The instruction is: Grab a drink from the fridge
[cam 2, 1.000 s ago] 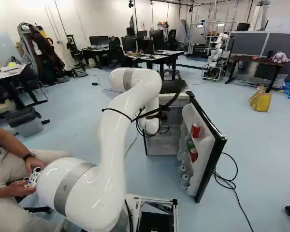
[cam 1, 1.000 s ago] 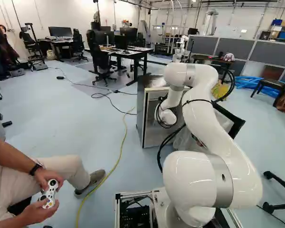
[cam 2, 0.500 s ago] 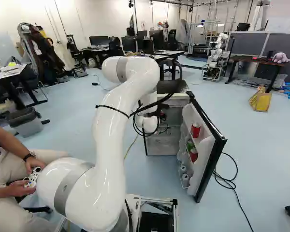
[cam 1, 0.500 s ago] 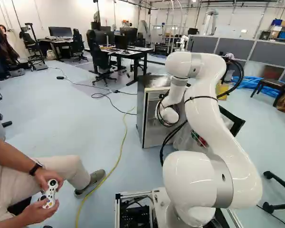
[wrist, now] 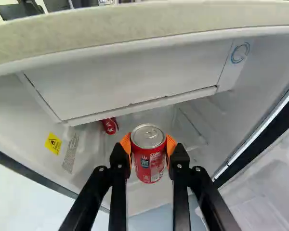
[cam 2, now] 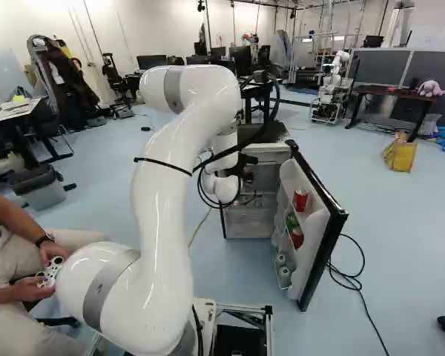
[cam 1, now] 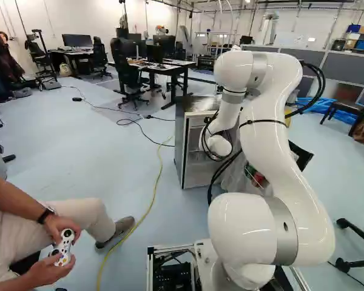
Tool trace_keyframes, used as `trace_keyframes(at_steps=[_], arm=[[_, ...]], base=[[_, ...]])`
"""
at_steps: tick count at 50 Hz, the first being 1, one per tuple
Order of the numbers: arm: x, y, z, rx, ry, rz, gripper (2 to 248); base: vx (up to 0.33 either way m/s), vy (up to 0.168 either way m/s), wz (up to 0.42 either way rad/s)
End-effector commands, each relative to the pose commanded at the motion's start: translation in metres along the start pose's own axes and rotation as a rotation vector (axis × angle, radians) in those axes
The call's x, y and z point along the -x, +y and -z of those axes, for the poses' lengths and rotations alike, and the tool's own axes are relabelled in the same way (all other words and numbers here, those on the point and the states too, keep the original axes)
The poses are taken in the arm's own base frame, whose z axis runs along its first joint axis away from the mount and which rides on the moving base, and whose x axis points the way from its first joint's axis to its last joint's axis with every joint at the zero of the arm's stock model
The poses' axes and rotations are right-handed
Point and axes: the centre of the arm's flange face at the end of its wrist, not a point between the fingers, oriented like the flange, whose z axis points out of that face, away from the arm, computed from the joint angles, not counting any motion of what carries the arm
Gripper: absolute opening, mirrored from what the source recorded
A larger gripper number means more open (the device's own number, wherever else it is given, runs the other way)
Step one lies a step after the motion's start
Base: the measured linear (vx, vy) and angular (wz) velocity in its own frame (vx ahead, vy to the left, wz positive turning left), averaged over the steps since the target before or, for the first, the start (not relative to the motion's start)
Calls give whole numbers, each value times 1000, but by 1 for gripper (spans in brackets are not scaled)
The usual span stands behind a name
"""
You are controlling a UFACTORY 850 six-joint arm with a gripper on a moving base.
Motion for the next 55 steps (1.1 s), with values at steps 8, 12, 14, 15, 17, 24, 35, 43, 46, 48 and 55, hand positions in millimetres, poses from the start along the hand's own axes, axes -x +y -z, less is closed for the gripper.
trace_keyframes(at_steps=[8, 12, 14, 15, 17, 24, 35, 43, 46, 48, 55], arm=[[-6, -2, 17, -1, -2, 0, 90], [-10, -2, 26, -1, -2, 0, 90], [-11, -3, 30, -1, -2, 0, 90], [-12, -3, 32, -1, -2, 1, 90], [-13, -3, 37, -2, -3, 1, 90], [-19, -4, 52, -2, -2, 1, 90], [-26, -6, 75, -4, 1, 2, 90], [-31, -8, 92, -5, 4, 2, 90], [-33, -8, 99, -5, 6, 2, 90], [-34, -9, 103, -5, 7, 2, 90], [-39, -10, 118, -6, 11, 3, 90]], base=[[0, 0, 0], [0, 0, 0], [0, 0, 0], [0, 0, 0], [0, 0, 0], [0, 0, 0], [0, 0, 0], [0, 0, 0], [0, 0, 0], [0, 0, 0], [0, 0, 0]])
